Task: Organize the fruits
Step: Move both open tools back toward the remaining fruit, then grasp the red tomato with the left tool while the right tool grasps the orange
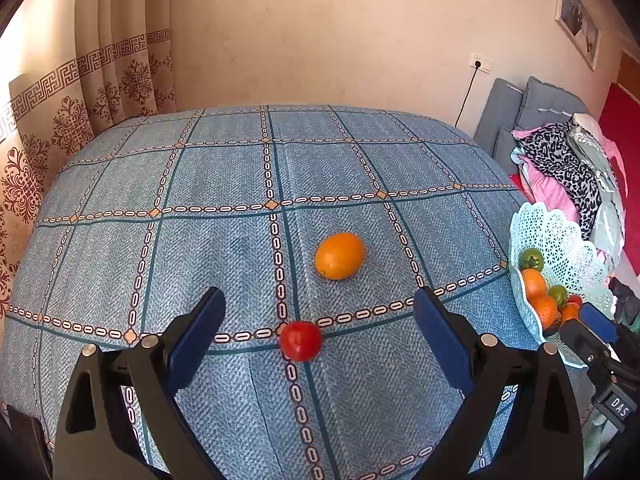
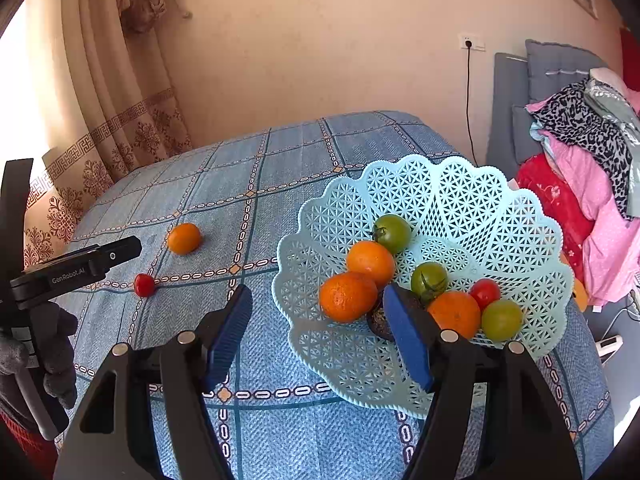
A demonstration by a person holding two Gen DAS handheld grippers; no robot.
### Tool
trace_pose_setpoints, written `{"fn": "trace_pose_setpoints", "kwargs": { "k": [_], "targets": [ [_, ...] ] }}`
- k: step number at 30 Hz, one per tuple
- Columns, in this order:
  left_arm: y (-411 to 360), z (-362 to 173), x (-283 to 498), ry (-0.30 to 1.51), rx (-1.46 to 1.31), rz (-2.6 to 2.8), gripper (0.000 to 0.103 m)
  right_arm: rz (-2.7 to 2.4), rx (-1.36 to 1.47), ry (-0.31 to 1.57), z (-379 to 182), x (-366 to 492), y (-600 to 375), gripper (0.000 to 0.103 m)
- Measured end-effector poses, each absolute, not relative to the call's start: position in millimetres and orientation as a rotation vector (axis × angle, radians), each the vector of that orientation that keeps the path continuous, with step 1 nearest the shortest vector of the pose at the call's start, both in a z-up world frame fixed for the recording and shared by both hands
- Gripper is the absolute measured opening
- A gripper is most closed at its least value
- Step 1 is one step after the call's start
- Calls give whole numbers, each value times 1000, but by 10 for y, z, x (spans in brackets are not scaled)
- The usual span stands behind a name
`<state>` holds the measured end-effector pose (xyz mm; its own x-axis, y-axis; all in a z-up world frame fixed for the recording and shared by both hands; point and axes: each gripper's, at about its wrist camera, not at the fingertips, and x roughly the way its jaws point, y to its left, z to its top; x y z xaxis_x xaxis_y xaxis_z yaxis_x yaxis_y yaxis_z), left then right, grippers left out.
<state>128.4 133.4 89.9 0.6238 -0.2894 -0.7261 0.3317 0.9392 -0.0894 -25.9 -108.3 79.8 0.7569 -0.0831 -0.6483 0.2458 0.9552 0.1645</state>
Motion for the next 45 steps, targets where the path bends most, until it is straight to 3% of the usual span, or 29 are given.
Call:
{"fn": "trace_pose_setpoints", "kwargs": {
  "k": [6, 13, 18, 25, 45],
  "targets": [
    [1334, 700, 1353, 864, 74, -343, 94, -172, 243, 700, 777, -238, -1051, 68],
    [1347, 561, 1404, 909, 80, -343, 72, -163, 233, 715, 726, -210, -1001, 68],
    [1318, 476, 1415, 933, 91, -352, 63, -159, 229, 718, 718, -201, -979, 68],
    [1298, 392, 1437, 953, 105, -357, 30, -152, 224, 725, 704, -181, -942, 68],
    [1529, 745, 1318, 843, 55, -304, 29, -41, 167, 709, 948, 431, -387, 68]
  ]
}}
